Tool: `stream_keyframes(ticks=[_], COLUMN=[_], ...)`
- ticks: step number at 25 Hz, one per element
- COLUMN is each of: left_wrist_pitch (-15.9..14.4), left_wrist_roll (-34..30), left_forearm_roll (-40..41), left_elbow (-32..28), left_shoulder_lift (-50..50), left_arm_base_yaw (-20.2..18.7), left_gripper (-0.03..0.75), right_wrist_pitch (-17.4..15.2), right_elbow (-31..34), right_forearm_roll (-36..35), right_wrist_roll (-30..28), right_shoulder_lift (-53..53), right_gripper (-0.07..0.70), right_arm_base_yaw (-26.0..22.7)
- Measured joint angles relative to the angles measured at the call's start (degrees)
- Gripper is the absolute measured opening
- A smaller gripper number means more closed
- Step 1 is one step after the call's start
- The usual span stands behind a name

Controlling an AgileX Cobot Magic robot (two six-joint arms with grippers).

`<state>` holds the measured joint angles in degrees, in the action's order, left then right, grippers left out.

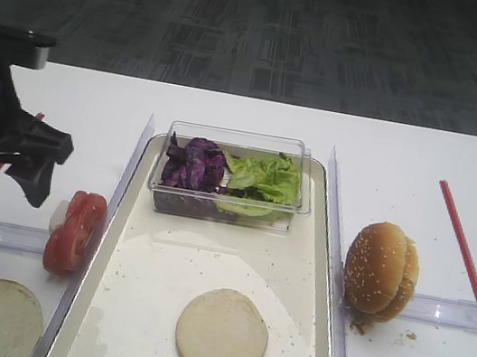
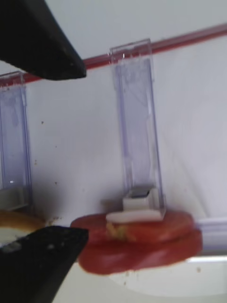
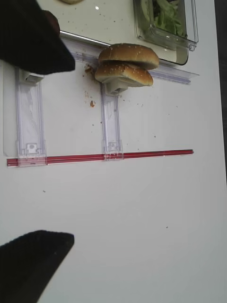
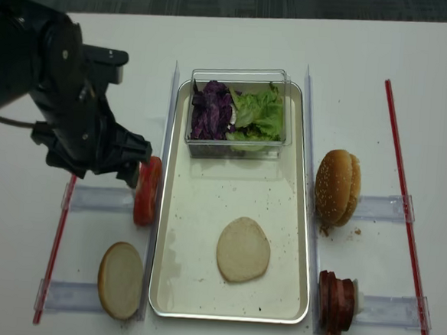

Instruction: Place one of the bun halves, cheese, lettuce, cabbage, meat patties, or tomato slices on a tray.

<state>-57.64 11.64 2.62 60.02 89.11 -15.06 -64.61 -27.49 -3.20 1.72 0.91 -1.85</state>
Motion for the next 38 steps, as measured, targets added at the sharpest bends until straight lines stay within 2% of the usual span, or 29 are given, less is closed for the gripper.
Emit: stream_keyframes(ticks=[5,8,11,21,31,38], left_wrist_pitch=[-0.73,-1.45,-2.16,-2.70,-2.58,-1.71], left_wrist_roll=[-2.32,-3.30,-3.69,-4.48,-4.91,-5.15], left_forearm_roll=[0.45,1.82,3.53,4.58,4.58,4.47], left_elbow=[0.00,0.00,0.00,-0.45,-11.24,-19.53], left_shoulder_lift=[0.00,0.00,0.00,-4.66,-18.68,-33.23], left_arm_base_yaw=[8.14,11.47,13.12,13.62,13.62,13.62], left_gripper=[0.576,0.576,0.571,0.557,0.556,0.556], right_wrist_pitch=[0.00,0.00,0.00,0.00,0.00,0.00], right_elbow=[0.00,0.00,0.00,0.00,0.00,0.00], right_forearm_roll=[0.00,0.00,0.00,0.00,0.00,0.00], right_wrist_roll=[0.00,0.00,0.00,0.00,0.00,0.00], right_shoulder_lift=[0.00,0.00,0.00,0.00,0.00,0.00], right_gripper=[0.678,0.678,0.678,0.678,0.678,0.678], right_arm_base_yaw=[0.00,0.00,0.00,0.00,0.00,0.00])
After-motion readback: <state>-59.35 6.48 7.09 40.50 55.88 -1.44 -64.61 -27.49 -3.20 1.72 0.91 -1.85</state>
